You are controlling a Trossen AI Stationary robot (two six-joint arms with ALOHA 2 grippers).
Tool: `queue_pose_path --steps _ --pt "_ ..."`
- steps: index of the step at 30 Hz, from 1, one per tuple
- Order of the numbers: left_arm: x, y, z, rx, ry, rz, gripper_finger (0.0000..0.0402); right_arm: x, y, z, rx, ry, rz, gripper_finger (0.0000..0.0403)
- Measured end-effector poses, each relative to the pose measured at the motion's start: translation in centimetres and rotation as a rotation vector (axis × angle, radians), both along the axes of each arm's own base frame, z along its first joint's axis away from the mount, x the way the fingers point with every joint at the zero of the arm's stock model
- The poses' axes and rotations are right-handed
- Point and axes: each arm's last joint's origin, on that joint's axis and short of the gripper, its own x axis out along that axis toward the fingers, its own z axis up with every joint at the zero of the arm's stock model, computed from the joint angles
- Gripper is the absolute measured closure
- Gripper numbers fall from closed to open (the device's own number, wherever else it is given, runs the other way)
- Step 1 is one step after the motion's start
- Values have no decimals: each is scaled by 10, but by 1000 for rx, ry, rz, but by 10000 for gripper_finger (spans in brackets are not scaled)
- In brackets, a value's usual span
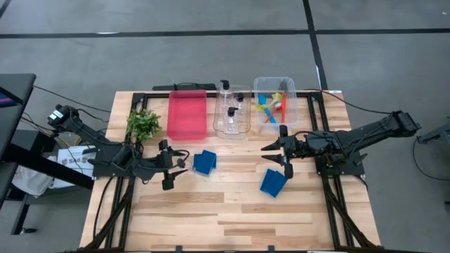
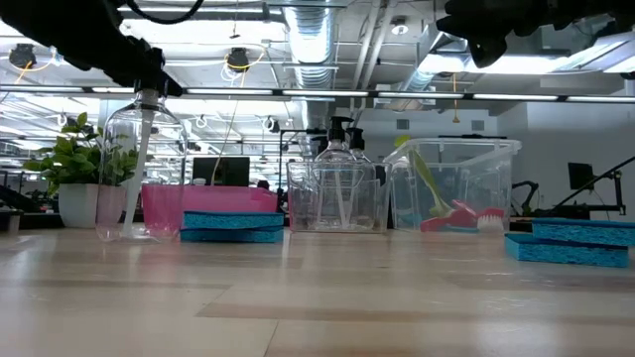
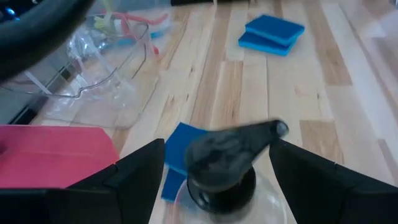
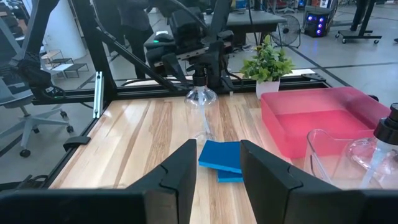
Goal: Pick & Place Kitchen Sink Supplies
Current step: Put the soap dispenser into the transparent bin
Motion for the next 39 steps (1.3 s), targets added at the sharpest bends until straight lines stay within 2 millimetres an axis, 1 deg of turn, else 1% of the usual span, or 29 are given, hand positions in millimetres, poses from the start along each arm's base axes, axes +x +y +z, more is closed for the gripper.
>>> queue_pose_path --steps 7,12,16,25,28,32,36,39 --pt "2 7 -10 -31 -29 48 111 0 0 0 0 0 0 286" --pt "2 9 -15 -39 -33 62 130 0 0 0 0 0 0 286" --pt "3 9 -14 -43 -40 61 162 0 0 0 0 0 0 286" --pt "4 8 -12 -57 -63 61 251 0 0 0 0 0 0 286" --pt "5 8 -10 -70 -85 60 272 0 0 0 -1 0 0 286" --pt "5 7 -9 -77 -96 60 269 0 0 0 -1 0 0 286" --pt "6 7 -9 -82 -104 60 244 0 0 0 -1 0 0 286" --pt "7 6 -6 -96 -127 59 246 0 0 0 -1 0 0 286"
